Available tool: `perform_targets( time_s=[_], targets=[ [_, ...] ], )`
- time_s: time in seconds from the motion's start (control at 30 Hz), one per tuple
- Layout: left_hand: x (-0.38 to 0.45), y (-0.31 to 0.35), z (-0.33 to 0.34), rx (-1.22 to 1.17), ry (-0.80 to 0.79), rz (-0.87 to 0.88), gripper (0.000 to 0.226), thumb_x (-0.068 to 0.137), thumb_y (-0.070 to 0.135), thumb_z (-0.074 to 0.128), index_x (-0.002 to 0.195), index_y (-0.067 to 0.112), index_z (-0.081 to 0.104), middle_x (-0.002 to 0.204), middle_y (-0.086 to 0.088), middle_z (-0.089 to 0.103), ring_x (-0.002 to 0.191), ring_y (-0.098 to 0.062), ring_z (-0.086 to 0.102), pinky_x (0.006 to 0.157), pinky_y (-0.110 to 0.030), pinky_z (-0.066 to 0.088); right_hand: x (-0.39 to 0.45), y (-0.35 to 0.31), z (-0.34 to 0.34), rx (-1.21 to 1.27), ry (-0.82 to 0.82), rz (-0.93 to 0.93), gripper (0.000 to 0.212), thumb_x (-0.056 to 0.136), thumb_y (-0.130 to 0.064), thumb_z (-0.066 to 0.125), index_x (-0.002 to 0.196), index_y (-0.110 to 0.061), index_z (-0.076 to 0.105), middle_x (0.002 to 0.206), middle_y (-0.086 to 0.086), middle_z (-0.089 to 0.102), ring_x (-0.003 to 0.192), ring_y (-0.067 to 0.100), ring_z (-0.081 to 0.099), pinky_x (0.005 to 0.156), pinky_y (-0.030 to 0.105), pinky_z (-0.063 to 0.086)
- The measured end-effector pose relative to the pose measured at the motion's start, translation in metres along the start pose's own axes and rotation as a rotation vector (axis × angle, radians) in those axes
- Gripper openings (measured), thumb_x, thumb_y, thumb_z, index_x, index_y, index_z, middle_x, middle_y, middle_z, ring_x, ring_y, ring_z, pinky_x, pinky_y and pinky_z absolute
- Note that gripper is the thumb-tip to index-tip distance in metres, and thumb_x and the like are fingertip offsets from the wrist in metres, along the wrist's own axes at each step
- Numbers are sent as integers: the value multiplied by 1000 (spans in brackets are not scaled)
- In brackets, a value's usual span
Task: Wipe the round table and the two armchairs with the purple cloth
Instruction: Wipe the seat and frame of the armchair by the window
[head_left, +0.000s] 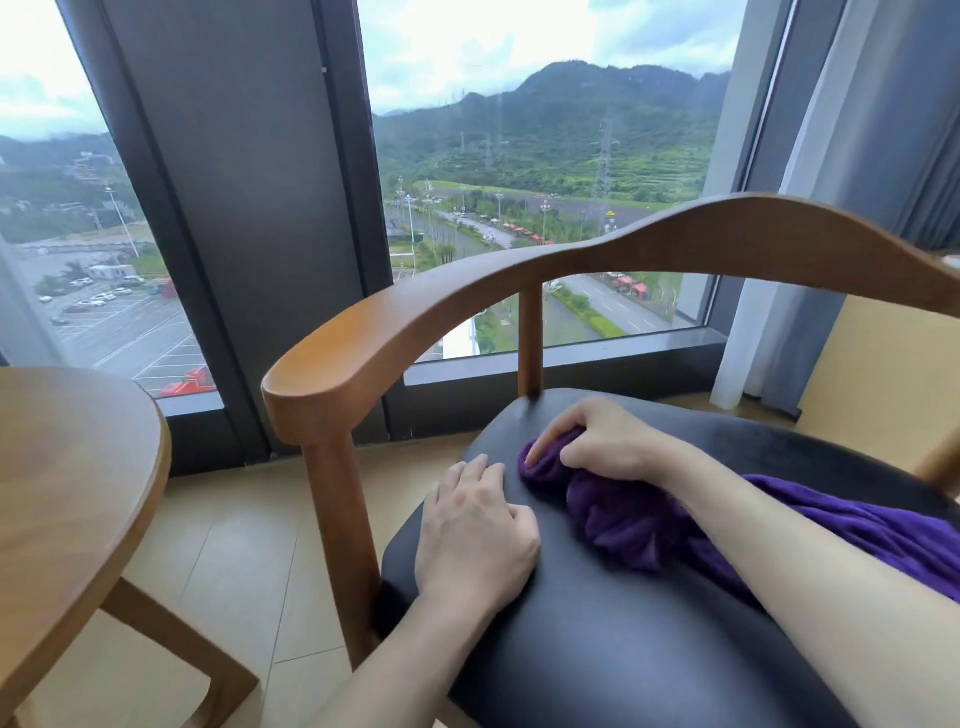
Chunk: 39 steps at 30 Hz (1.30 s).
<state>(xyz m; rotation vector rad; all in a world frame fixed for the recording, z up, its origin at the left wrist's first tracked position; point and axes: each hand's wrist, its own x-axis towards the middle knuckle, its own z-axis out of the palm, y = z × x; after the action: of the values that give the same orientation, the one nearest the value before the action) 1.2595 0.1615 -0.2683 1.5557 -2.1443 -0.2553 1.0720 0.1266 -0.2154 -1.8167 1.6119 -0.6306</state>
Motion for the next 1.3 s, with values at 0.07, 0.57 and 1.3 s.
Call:
perform_targets(
  time_s=[0.07,0.57,1.3],
  targets=[
    [0,0,0,-11,1,-3,54,86,32,40,139,24,50,153,6,41,143,-13,28,119,-30,17,18,-5,-10,133,136,-6,46,60,-15,50,90,-31,81,92,-6,77,89,11,71,79,24,54],
    [1,-1,0,5,11,24,44,84,31,37,120,21,58,145,4,49,137,-16,35,115,-34,26,76,-14,37,-282,208,6,43,81,-2,52,101,-25,81,114,-3,73,107,18,61,89,23,45],
    [-34,-29,-17,-14,-111,194,69,87,54,31,150,25,36,160,8,25,147,-9,13,119,-22,4,98,8,29,-262,292,153,28,76,-23,50,91,-30,72,110,0,67,94,20,58,83,32,49]
  ],
)
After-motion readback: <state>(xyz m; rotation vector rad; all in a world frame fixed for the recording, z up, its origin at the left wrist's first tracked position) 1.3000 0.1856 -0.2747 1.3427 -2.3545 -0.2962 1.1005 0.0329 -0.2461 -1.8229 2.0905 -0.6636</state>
